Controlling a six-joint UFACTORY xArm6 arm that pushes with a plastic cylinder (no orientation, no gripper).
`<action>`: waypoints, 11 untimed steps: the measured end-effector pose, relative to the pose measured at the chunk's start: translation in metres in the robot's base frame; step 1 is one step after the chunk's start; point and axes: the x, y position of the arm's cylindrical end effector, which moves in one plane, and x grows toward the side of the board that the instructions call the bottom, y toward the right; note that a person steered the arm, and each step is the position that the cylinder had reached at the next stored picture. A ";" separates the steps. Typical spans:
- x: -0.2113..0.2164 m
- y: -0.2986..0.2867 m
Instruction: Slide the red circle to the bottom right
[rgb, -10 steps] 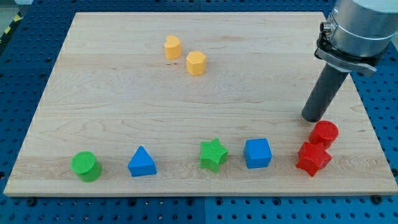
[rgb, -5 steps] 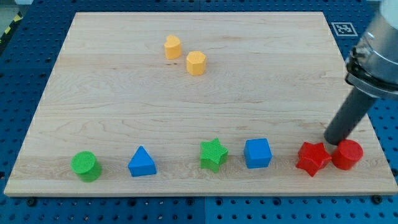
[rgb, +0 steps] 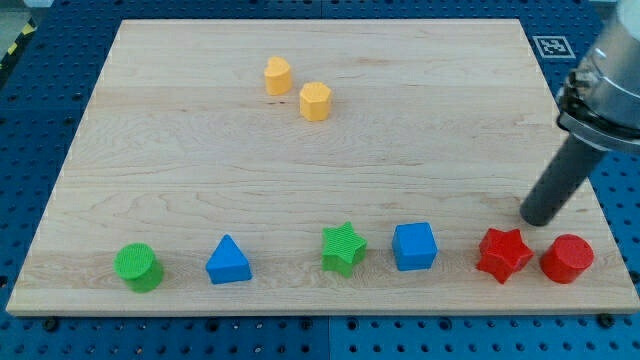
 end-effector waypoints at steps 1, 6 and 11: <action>-0.015 -0.007; -0.085 -0.019; -0.097 -0.080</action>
